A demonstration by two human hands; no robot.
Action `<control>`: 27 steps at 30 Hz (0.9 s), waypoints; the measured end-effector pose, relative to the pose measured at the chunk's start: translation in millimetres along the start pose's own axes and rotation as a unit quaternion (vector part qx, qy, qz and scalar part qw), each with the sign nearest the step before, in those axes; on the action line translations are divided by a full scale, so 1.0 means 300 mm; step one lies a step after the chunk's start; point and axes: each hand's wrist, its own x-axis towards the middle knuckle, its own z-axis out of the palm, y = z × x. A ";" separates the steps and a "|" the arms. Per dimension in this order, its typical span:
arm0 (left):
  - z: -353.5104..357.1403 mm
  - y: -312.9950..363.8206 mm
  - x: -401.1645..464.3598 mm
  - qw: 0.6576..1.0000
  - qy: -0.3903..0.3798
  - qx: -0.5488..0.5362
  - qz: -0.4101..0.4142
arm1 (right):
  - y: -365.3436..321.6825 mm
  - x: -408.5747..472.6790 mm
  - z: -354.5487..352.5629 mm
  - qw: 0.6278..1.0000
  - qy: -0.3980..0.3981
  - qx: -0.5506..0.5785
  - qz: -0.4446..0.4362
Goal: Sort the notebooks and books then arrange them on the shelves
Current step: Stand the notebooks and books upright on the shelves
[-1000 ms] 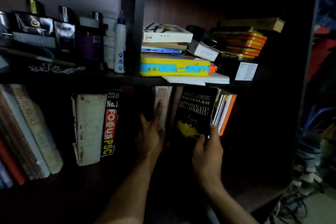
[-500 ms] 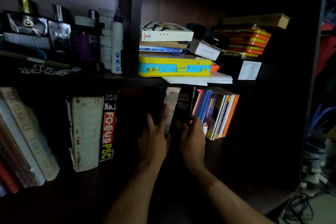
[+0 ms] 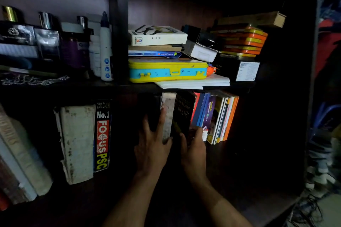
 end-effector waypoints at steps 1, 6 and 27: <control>0.005 -0.001 -0.002 1.000 -0.003 0.004 0.010 | -0.002 0.003 -0.001 1.000 0.006 0.003 0.004; 0.023 -0.002 0.000 0.999 -0.015 0.008 0.028 | -0.013 0.009 -0.024 0.996 0.078 0.040 -0.031; 0.086 -0.032 0.009 0.992 0.001 -0.118 -0.049 | -0.010 -0.006 -0.001 0.987 -0.112 -0.076 -0.082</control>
